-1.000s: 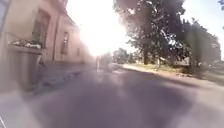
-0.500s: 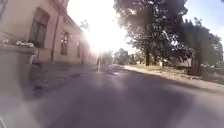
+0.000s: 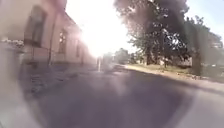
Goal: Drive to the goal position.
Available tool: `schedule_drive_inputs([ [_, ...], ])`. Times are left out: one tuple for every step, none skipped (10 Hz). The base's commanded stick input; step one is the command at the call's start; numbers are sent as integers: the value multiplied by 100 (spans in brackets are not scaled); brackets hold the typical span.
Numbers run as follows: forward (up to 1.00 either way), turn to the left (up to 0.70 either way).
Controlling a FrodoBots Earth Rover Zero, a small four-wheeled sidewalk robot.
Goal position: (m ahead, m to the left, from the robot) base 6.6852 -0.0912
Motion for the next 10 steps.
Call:
schedule_drive_inputs([
  [70, 0],
  [70, 0],
  [70, 0],
  [70, 0],
  [70, 0],
  [70, 0],
  [70, 0],
  [70, 0],
  [70, 0],
  [70, 0],
])
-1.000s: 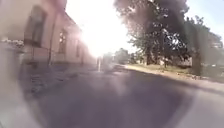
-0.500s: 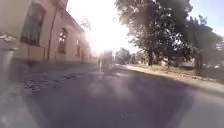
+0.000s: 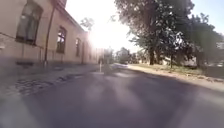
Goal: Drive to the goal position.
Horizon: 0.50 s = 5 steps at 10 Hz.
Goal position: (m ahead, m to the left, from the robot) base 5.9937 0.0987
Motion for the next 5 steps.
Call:
schedule_drive_inputs([
  [70, 0],
  [70, 0],
  [70, 0],
  [70, 2],
  [70, 5],
])
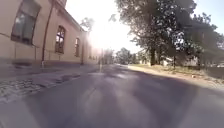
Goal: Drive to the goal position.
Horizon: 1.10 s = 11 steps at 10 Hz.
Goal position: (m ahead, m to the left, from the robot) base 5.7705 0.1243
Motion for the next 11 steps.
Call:
schedule_drive_inputs([
  [70, 13],
  [70, 1],
  [70, 10],
  [70, 11],
  [70, 8],
  [70, 1],
  [70, 13],
  [70, 2],
  [70, 1],
  [70, 3],
  [70, 13],
])
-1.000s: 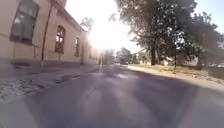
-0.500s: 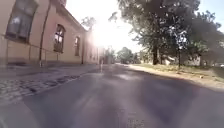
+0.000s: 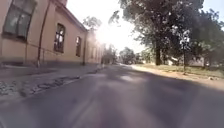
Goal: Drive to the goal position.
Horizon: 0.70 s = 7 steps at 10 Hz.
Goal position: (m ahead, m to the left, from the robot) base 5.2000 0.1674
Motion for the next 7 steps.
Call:
schedule_drive_inputs([
  [70, 0],
  [70, 0],
  [70, 0],
  [70, 0],
  [70, 0],
  [70, 0],
  [70, 0],
])
